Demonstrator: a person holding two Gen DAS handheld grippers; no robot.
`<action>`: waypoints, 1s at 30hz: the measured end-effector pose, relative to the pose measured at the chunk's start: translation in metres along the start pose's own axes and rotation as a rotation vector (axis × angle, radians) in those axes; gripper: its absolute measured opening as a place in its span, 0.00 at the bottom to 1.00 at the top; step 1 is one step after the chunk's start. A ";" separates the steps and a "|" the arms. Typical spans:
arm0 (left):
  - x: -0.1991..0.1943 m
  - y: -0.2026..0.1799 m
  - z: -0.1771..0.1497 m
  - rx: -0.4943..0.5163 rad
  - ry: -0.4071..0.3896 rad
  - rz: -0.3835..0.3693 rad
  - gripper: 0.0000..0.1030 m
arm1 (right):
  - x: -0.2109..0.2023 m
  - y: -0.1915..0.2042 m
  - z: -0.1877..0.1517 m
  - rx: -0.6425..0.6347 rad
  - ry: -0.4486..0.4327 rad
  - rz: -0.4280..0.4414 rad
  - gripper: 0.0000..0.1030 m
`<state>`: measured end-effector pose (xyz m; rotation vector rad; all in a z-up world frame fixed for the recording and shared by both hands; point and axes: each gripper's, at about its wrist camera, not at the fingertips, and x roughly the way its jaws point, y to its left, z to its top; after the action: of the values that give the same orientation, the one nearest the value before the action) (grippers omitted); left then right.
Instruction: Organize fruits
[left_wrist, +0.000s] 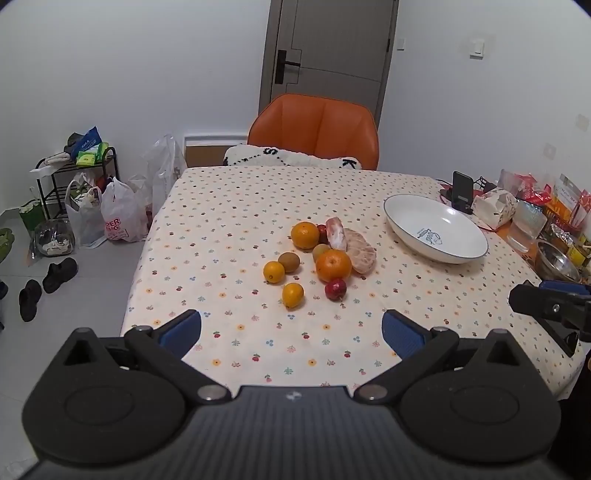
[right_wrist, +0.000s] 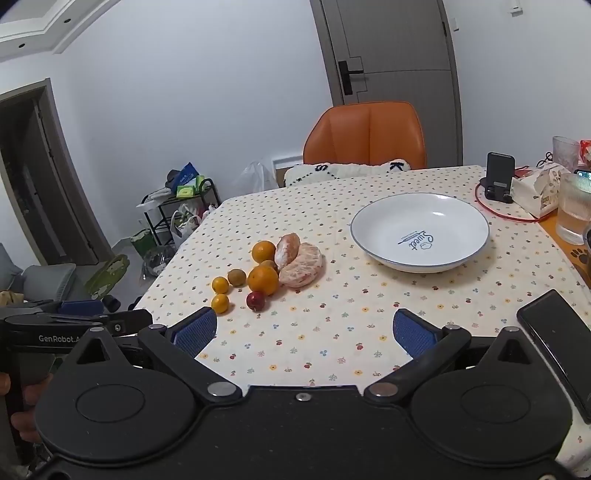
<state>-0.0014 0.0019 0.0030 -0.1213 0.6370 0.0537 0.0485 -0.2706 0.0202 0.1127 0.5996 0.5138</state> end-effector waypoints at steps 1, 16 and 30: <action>-0.001 0.003 0.001 -0.004 -0.001 -0.004 1.00 | 0.000 0.001 0.000 -0.001 0.000 0.002 1.00; -0.002 0.004 0.002 -0.002 -0.003 -0.003 1.00 | 0.000 0.003 0.000 0.006 0.005 0.005 1.00; -0.007 0.007 0.004 -0.001 -0.012 -0.001 1.00 | -0.002 0.005 0.000 -0.003 0.007 0.008 1.00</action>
<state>-0.0050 0.0087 0.0093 -0.1227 0.6248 0.0535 0.0447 -0.2675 0.0225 0.1106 0.6058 0.5225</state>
